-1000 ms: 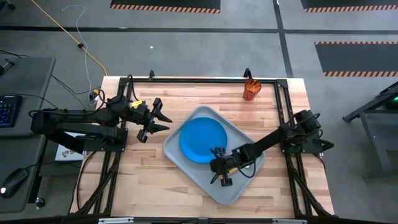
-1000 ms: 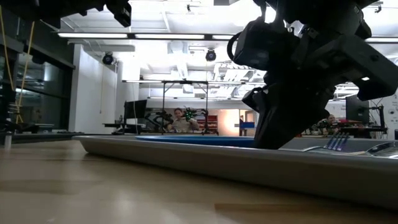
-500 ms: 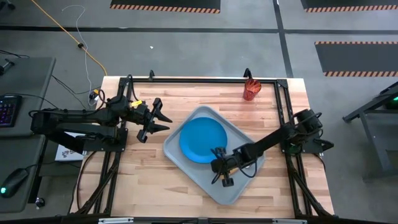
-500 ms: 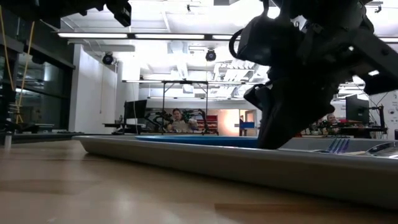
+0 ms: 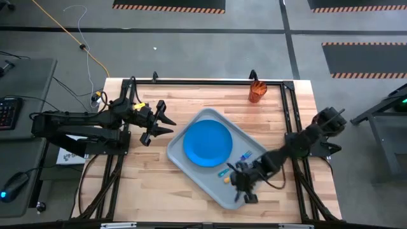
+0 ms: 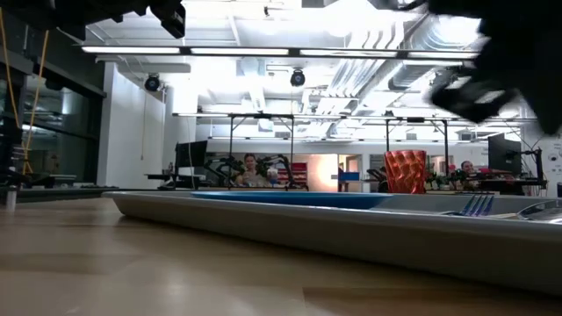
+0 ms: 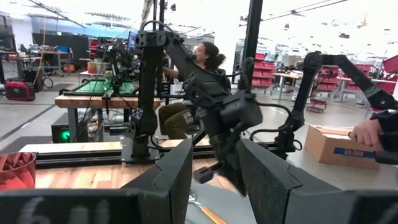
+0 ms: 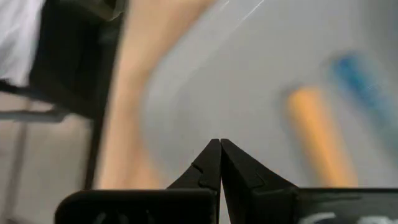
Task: Pick and place plate/cup/fork/spoon on tray
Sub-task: Adjust the yellow spoon on the gray serving tray
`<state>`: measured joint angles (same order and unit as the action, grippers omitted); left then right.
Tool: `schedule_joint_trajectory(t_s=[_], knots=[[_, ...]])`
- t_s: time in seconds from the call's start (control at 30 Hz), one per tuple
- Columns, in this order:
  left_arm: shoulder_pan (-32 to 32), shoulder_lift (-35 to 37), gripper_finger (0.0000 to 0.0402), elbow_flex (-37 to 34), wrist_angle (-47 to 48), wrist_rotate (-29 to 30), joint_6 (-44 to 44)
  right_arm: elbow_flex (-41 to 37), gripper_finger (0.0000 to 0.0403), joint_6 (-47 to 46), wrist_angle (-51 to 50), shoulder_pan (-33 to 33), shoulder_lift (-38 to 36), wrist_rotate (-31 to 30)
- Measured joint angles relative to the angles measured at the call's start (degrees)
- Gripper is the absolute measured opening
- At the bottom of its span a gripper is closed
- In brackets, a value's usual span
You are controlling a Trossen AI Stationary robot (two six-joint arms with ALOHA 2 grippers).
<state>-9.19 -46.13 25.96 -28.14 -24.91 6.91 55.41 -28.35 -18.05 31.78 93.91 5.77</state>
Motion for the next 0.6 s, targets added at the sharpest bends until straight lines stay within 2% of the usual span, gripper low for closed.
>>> schedule_joint_trajectory(t_s=[0.1, 0.3, 0.43, 0.6], knots=[[0.0, 0.0, 0.0124, 0.0, 0.0, 0.0, 0.4, -0.1, 0.0000, -6.1, -1.1, 4.0, 0.0, 1.1], [0.0, 0.0, 0.0124, 0.0, -0.3, 0.0, 0.4, 0.0, 0.0000, -16.4, -6.6, 9.9, 0.1, -3.8], [0.0, 0.0, 0.0124, 0.0, -0.5, 0.0, 0.4, -0.1, 0.0000, -24.7, -16.0, 11.0, 0.1, -4.4], [0.0, 0.0, 0.0124, 0.0, -0.5, 0.0, 0.4, -0.1, 0.0000, -27.1, -22.6, 10.1, 0.1, -8.5]])
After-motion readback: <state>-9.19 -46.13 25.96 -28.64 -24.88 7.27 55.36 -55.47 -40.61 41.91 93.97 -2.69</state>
